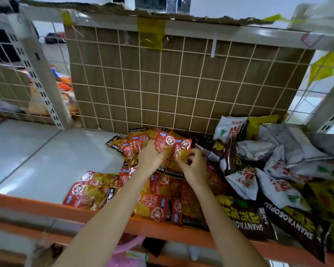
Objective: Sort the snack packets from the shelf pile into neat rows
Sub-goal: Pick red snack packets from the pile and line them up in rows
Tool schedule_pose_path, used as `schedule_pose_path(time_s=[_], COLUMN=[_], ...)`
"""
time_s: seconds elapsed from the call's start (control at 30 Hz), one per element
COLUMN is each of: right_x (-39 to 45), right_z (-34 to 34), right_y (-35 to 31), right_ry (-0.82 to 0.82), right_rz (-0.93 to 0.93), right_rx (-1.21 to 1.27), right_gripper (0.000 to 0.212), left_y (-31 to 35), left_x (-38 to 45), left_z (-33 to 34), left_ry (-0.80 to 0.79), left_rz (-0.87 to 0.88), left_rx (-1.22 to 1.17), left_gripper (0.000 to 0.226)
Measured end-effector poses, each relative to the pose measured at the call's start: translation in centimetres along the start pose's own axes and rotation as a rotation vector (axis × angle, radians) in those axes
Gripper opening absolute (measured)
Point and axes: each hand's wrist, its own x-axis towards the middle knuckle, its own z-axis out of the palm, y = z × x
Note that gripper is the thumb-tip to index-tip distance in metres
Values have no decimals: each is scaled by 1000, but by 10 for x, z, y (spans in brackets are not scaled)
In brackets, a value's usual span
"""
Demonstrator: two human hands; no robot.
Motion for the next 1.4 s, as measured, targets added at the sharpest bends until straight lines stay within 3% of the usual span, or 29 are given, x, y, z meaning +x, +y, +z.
schedule_pose_path(time_s=[0.13, 0.27, 0.43, 0.53, 0.63, 0.77, 0.93, 1.23, 1.4], right_x=[0, -4, -17, -33, -54, -86, -125, -202, -224], right_z=[-13, -19, 4, 35, 73, 125, 193, 314, 363], right_y=[-9, -24, -46, -63, -86, -115, -142, -192, -215], right_ry=[5, -43, -164, -256, -320, -452, -577, -784, -845], right_rz=[12, 51, 141, 171, 137, 94, 105, 66, 64], right_rx=[187, 335, 494, 507, 492, 463, 498, 490, 469], right_gripper=[32, 26, 38, 41, 17, 13, 27, 16, 23], left_y=[-2, -9, -46, -79, -115, -161, -211, -308, -347], left_x=[-3, -10, -29, -47, -65, -88, -125, -202, -218], left_z=[-13, -43, -95, -128, -165, -210, -261, -346, -383], left_ry=[6, 24, 133, 214, 296, 393, 489, 662, 742], left_rz=[-69, -97, -189, -205, -250, -319, -338, -447, -503], left_rx=[-256, -526, -794, -820, -833, -848, -818, -783, -809], left_gripper=[52, 21, 16, 7, 6, 7, 6, 4, 4])
